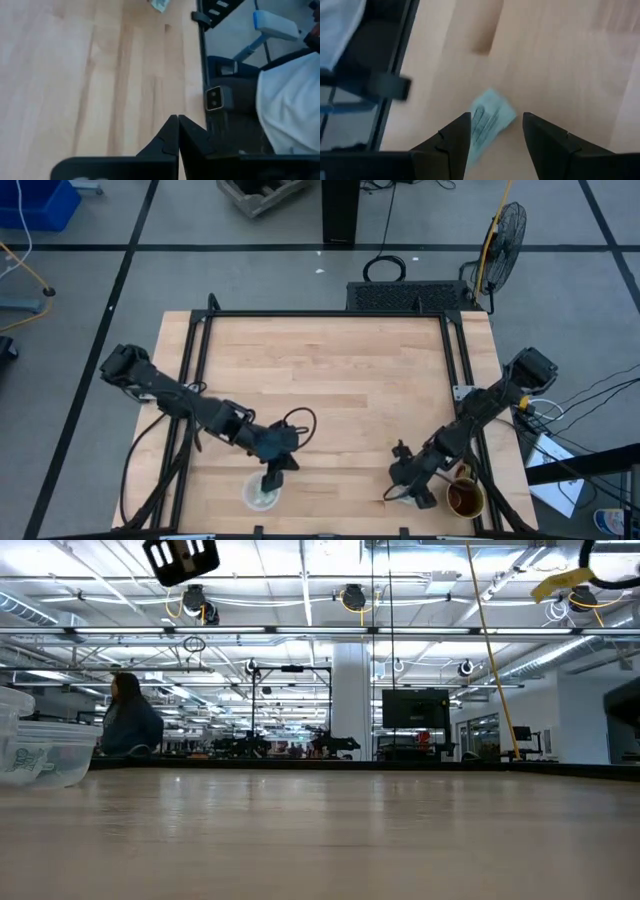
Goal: Pick and place Stevia / Truvia into bins
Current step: Put the stevia packet into the top container
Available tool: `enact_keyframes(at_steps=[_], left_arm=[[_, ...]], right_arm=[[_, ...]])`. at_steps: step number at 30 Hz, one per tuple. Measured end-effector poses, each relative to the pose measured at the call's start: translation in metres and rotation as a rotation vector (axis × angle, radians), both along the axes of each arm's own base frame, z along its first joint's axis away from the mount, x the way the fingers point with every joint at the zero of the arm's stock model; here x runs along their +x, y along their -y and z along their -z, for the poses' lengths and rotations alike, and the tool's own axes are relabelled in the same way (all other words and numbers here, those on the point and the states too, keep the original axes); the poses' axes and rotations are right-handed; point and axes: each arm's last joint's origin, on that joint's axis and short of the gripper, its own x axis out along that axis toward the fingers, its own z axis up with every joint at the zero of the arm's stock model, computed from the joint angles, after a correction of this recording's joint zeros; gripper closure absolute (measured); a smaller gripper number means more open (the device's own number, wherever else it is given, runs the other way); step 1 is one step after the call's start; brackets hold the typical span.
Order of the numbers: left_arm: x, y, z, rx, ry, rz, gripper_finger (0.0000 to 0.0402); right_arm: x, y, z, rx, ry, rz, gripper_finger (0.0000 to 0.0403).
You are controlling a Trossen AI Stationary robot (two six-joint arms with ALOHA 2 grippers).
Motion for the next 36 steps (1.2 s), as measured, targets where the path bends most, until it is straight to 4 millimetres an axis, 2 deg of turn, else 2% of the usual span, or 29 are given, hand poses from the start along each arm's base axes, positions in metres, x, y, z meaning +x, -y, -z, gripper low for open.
enact_keyframes(at_steps=[4, 10, 19, 26, 36], left_arm=[[0.003, -0.006, 0.0, 0.009, 0.001, -0.013, 0.0394], [0.005, -0.011, 0.0, 0.011, 0.001, -0.028, 0.0366], [0.004, -0.01, 0.001, 0.017, 0.004, -0.018, 0.0368], [0.005, -0.01, 0.001, 0.026, 0.008, -0.009, 0.038], [0.005, -0.01, 0.001, 0.027, 0.006, -0.009, 0.0397]], right_arm=[[-0.008, -0.001, 0.005, -0.078, -0.019, -0.035, 0.0232], [-0.007, -0.003, 0.01, -0.211, 0.098, -0.084, 0.0232], [-0.004, -0.009, 0.012, -0.183, 0.144, -0.08, 0.0232], [-0.002, -0.011, 0.026, -0.227, 0.121, -0.114, 0.0232], [-0.001, -0.012, -0.006, -0.163, 0.293, -0.058, 0.0232]])
